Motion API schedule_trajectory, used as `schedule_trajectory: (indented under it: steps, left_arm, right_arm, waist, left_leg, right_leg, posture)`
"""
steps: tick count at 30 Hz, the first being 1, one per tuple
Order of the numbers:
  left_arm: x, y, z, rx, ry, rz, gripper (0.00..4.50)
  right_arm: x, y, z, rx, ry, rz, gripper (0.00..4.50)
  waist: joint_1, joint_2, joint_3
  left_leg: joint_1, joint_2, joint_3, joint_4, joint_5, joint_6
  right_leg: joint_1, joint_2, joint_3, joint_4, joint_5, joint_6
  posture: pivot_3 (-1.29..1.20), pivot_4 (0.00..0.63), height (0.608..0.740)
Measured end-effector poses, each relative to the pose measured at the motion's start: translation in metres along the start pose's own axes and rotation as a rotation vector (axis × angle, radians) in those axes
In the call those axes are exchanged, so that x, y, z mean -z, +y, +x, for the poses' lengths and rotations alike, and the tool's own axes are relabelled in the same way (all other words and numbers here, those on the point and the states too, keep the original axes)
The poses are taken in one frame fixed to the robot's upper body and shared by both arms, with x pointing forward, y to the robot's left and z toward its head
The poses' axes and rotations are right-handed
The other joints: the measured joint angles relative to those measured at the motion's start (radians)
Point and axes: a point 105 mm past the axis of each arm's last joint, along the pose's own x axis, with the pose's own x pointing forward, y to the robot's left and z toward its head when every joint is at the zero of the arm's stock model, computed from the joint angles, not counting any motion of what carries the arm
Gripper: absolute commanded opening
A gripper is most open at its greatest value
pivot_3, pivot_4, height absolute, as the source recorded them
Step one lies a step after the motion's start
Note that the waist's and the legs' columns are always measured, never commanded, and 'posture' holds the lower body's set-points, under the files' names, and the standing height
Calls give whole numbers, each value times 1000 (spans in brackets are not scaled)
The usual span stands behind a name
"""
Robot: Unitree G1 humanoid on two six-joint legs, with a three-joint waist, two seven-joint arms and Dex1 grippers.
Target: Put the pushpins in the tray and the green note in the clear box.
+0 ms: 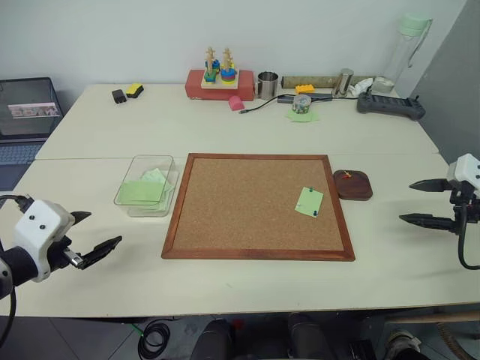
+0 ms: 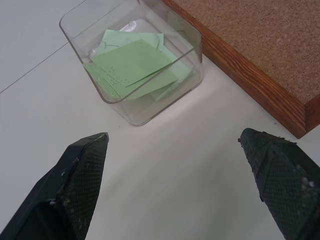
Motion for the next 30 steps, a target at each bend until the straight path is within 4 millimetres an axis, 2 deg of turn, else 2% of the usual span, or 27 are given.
schedule_trajectory:
  steps: [7,14,18,21,23,26,27,30]
  left_arm:
    - [0,3,1,-34,-3,4,4458]
    - [1,2,1,-34,-10,-10,4458]
    - [-7,4,4,-28,-52,-42,4458]
    - [-20,2,10,-11,-93,-31,4022]
    - [-38,-5,21,24,-145,-1,3577]
    - [-69,-26,42,131,-213,69,3036]
    - [-77,-33,47,163,-233,89,2746]
    - [-95,-53,64,246,-266,120,2249]
  right_arm:
    - [-10,-1,10,3,-72,-28,4500]
    - [-10,-1,13,-15,-72,-22,4500]
    - [-11,-1,13,-18,-77,-17,4500]
    - [-12,3,14,-28,-79,-11,4500]
    - [-12,7,14,-36,-84,-6,4500]
    - [-18,13,15,-50,-107,-8,4500]
    - [-20,15,16,-57,-111,-12,4500]
    - [-23,21,18,-66,-130,-5,4500]
  waist:
    - [0,0,0]
    - [0,0,0]
    - [0,0,0]
    - [1,0,0]
    - [3,0,0]
    - [8,0,0]
    - [8,0,0]
    - [4,0,0]
  left_leg:
    - [0,0,0,0,0,0]
    - [0,0,0,0,0,0]
    - [0,0,0,1,0,0]
    - [0,0,0,1,0,0]
    - [0,0,-1,1,0,0]
    - [-1,-1,-1,2,0,0]
    - [-1,-1,-1,2,0,0]
    - [-1,-1,-1,2,0,0]
  right_leg:
    - [0,0,0,0,0,0]
    - [0,0,0,0,0,0]
    - [0,0,0,1,0,0]
    - [0,0,0,1,0,0]
    - [1,0,0,1,0,0]
    - [1,0,0,2,1,1]
    - [1,1,0,2,1,1]
    - [0,1,0,2,1,2]
  posture:
    - [0,150,740]
    - [0,150,740]
    - [0,150,740]
    - [0,150,740]
    - [0,150,740]
    - [0,150,740]
    - [0,150,740]
    - [0,150,740]
